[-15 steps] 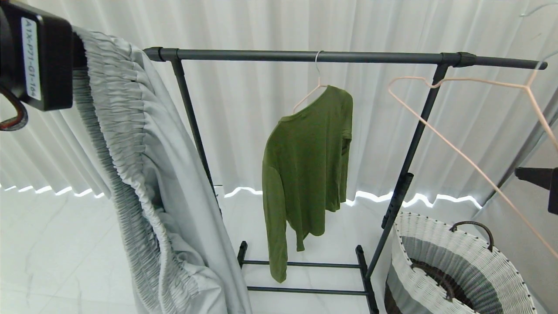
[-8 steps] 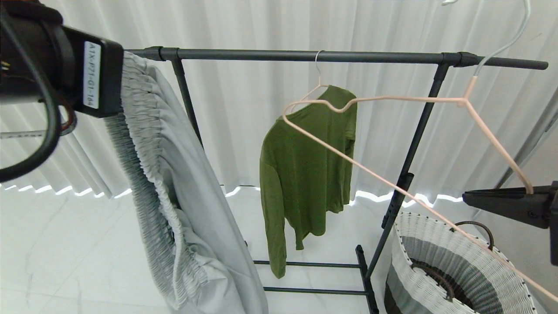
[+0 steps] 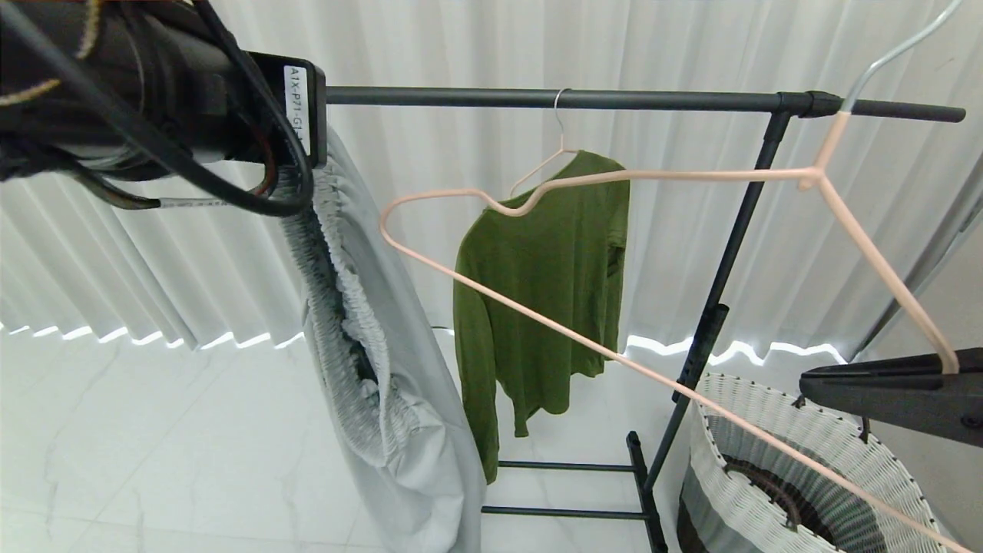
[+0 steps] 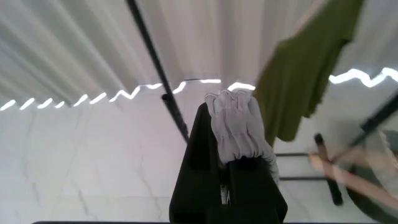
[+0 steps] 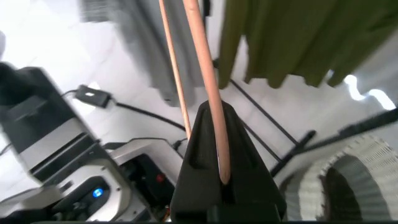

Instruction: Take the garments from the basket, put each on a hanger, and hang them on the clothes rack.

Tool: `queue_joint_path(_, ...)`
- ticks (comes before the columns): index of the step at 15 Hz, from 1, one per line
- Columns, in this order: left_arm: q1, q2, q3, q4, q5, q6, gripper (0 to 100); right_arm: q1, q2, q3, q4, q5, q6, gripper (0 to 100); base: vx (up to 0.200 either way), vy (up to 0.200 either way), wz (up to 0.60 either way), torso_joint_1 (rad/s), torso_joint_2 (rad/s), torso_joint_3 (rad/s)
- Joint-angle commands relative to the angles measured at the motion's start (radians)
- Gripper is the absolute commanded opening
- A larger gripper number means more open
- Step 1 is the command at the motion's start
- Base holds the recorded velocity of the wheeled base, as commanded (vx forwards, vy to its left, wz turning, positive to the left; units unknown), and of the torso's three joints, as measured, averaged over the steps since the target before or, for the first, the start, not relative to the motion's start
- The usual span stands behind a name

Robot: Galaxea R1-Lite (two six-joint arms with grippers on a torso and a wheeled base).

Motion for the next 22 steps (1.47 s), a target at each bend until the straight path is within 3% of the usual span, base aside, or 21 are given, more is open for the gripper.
queue_joint_path(1,0.012,0.069,-0.060,-0.004,0.014,-0.024,0,0.012,0.006,-0.003,0.000,0.020,0.000,0,0.000,0.000,0.00,0.000,0.00,0.000)
queue_joint_path(6,0.000,0.077,-0.069,-0.004,0.016,-0.031,0,0.008,0.043,-0.001,-0.017,0.026,0.006,0,0.000,0.000,0.00,0.000,0.00,0.000)
queue_joint_path(10,-0.009,0.075,-0.075,-0.004,0.016,-0.031,0,0.008,0.110,-0.003,-0.098,0.025,0.066,0,0.000,0.000,0.00,0.000,0.00,0.000)
queue_joint_path(12,-0.017,0.074,-0.075,-0.004,0.016,-0.033,0,0.006,0.141,-0.004,-0.136,0.011,0.091,0,0.000,0.000,0.00,0.000,0.00,0.000)
queue_joint_path(14,-0.028,0.074,-0.072,-0.004,0.016,-0.033,0,0.006,0.192,-0.012,-0.198,-0.076,0.157,0,0.000,0.000,0.00,0.000,0.00,0.000)
queue_joint_path(18,-0.040,0.081,-0.071,-0.004,0.016,-0.061,0,0.023,0.218,-0.024,-0.262,-0.090,0.207,0,0.000,0.000,0.00,0.000,0.00,0.000)
queue_joint_path(20,-0.046,0.088,-0.071,-0.004,0.019,-0.087,0,0.101,0.193,-0.027,-0.256,-0.070,0.255,0,0.000,0.000,0.00,0.000,0.00,0.000)
queue_joint_path(22,-0.046,0.097,-0.075,-0.004,0.019,-0.088,0,0.164,0.162,-0.020,-0.251,0.054,0.327,0,0.000,0.000,0.00,0.000,0.00,0.000)
